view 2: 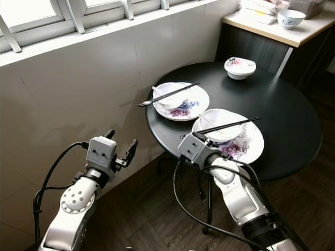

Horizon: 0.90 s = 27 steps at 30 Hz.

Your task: Kitchen organization

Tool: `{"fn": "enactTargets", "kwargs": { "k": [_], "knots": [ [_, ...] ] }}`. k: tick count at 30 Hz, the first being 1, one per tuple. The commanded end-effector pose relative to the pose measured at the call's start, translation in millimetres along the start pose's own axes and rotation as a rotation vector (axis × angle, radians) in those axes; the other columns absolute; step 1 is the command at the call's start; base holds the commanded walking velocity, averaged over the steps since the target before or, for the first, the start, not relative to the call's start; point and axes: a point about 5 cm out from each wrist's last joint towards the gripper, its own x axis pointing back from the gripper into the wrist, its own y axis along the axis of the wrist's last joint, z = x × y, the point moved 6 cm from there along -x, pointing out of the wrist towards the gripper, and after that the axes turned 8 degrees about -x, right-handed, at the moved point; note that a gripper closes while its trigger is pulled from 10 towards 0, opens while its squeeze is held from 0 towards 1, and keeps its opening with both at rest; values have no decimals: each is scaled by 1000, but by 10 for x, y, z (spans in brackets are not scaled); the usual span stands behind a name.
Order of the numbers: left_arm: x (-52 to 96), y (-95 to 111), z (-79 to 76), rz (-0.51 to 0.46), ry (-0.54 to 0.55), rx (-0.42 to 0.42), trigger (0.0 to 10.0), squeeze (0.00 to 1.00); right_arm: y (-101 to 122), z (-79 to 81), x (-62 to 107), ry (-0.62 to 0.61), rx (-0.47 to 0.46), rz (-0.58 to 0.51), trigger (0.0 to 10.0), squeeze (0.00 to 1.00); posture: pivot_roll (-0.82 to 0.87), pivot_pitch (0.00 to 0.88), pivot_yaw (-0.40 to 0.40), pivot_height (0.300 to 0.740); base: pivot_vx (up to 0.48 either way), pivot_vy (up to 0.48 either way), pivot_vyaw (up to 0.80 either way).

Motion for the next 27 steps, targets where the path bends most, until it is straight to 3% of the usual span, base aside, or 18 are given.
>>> {"fn": "enactTargets", "kwargs": {
  "k": [1, 27],
  "knots": [
    [-5, 3, -1, 3, -1, 1, 10000, 0, -15, -38, -23, 7, 40, 10, 10000, 0, -5, 29, -13, 740, 0, 0, 0],
    [-12, 5, -4, 2, 2, 18, 10000, 0, -105, -239, -184, 77, 166, 32, 10000, 0, 9, 31, -29, 740, 0, 0, 0]
  ]
}}
